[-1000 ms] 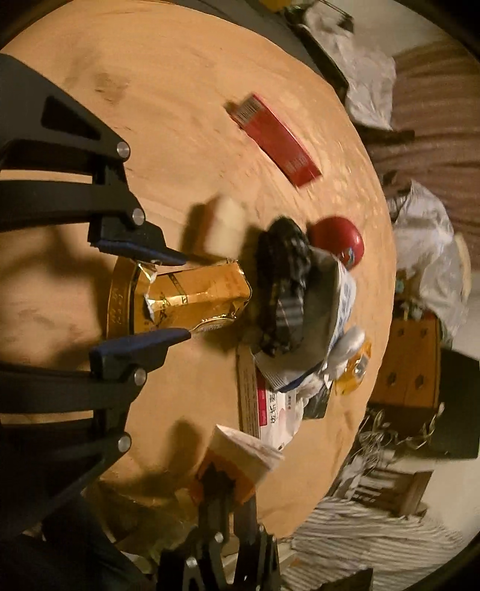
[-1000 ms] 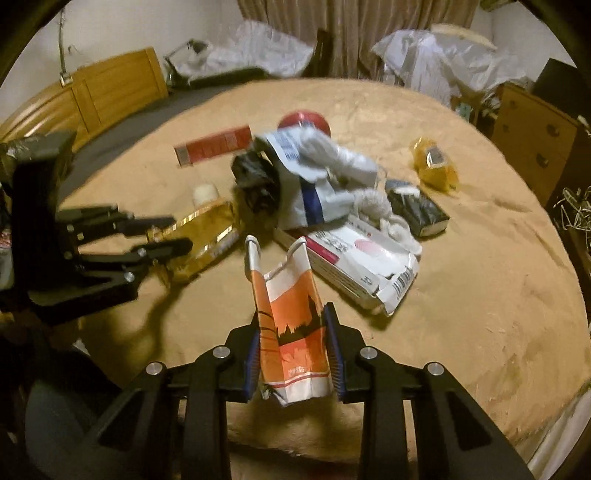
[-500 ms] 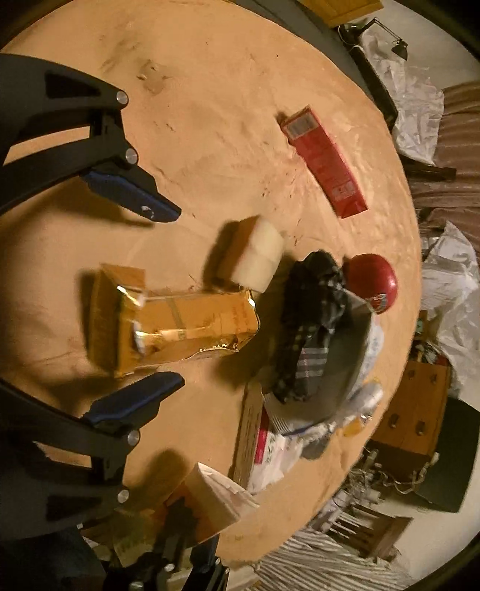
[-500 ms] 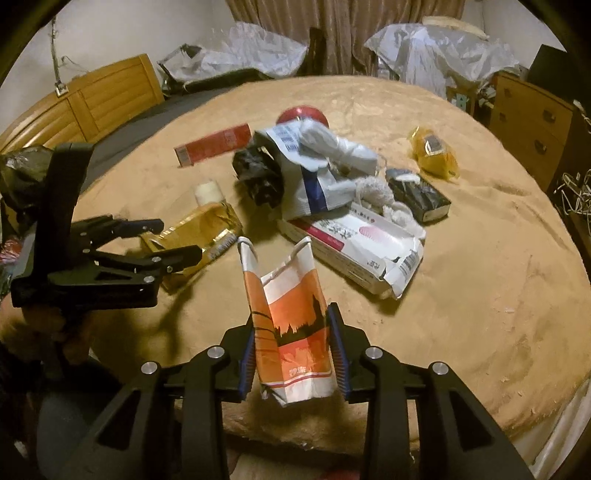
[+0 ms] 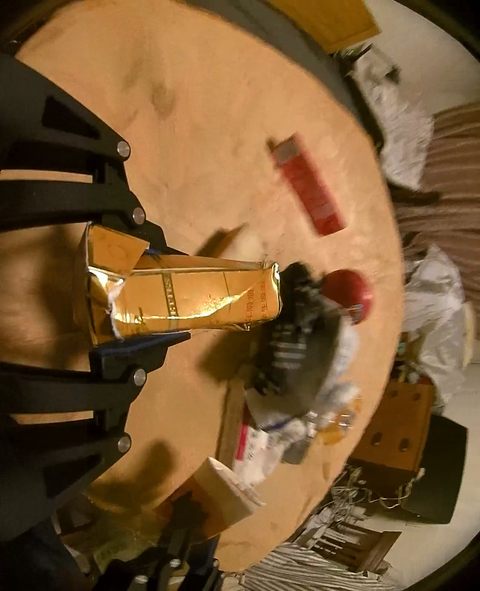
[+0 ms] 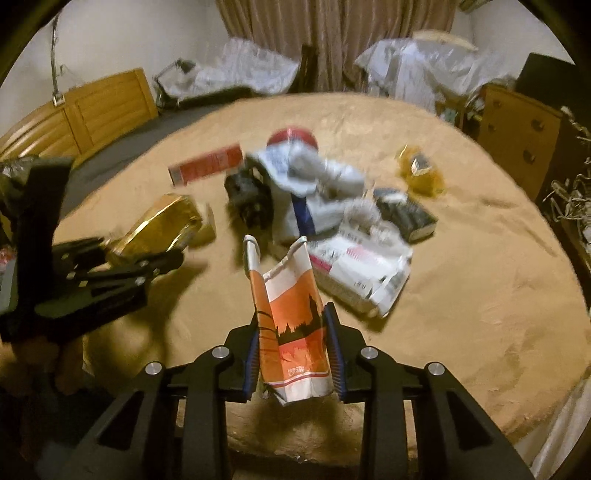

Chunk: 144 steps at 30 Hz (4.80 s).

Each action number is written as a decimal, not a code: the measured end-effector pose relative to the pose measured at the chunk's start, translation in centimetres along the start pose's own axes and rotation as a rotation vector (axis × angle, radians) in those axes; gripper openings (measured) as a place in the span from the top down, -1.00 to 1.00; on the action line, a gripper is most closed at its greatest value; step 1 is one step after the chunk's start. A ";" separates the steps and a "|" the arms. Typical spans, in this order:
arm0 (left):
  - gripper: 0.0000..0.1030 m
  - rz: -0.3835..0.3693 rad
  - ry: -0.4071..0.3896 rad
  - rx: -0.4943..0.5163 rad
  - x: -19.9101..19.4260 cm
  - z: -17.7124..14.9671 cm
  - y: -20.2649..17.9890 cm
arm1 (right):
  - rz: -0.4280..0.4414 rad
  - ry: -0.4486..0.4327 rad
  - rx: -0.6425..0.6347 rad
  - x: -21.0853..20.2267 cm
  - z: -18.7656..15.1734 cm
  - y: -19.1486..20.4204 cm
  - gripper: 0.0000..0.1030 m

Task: Collect trash
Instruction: 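Lift the cup and wrapper and carry both toward the white bucket, then open both grippers over the white bucket to drop cup and wrapper, then grasp the black Face tissue pack with the right gripper while the left gripper grasps the foam sponge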

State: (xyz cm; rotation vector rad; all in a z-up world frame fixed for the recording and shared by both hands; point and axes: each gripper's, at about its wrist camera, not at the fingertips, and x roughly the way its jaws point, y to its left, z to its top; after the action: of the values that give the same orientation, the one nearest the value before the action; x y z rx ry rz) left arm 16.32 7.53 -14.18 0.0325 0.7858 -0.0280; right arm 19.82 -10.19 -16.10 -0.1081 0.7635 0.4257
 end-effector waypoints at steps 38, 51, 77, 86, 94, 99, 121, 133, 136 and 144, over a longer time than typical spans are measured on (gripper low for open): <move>0.32 0.204 -0.477 -0.071 -15.8 1.3 -6.8 | -0.188 -0.464 0.073 -17.1 -0.3 0.0 0.34; 0.32 0.003 -0.457 0.044 -14.5 3.9 -15.8 | -0.361 -0.436 0.141 -25.6 -2.2 -10.0 0.34; 0.31 -0.557 -0.025 0.434 -7.2 5.7 -38.9 | -0.397 0.102 0.427 -32.1 -10.2 -39.1 0.34; 0.31 -0.662 0.206 0.583 -4.4 4.3 -43.5 | -0.301 0.348 0.460 -28.4 -12.8 -41.5 0.34; 0.31 -0.630 0.275 0.610 -2.2 2.7 -44.2 | -0.280 0.361 0.484 -28.3 -14.0 -41.5 0.33; 0.31 -0.625 0.279 0.601 -1.6 2.8 -44.4 | -0.262 0.359 0.493 -27.8 -14.4 -41.6 0.31; -0.66 -0.553 0.193 0.507 -1.6 4.4 -39.0 | -0.216 0.217 0.522 -28.1 -13.2 -39.4 -0.37; -0.66 -0.377 0.134 0.259 -0.7 4.9 -22.0 | -0.080 -0.020 0.257 -23.1 -6.0 -24.8 -0.42; -0.66 -0.328 0.123 0.214 -0.8 4.9 -18.3 | -0.029 -0.033 0.197 -20.2 -4.2 -20.8 -0.45; -0.66 -0.126 0.094 0.024 0.6 4.4 -6.7 | 0.052 -0.015 0.116 -14.1 -2.0 -13.8 -0.50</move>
State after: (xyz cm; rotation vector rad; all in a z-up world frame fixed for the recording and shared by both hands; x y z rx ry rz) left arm 19.60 0.63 -11.69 0.0070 0.8811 -0.1565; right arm 15.11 -27.97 -8.61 0.0232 0.7762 0.4298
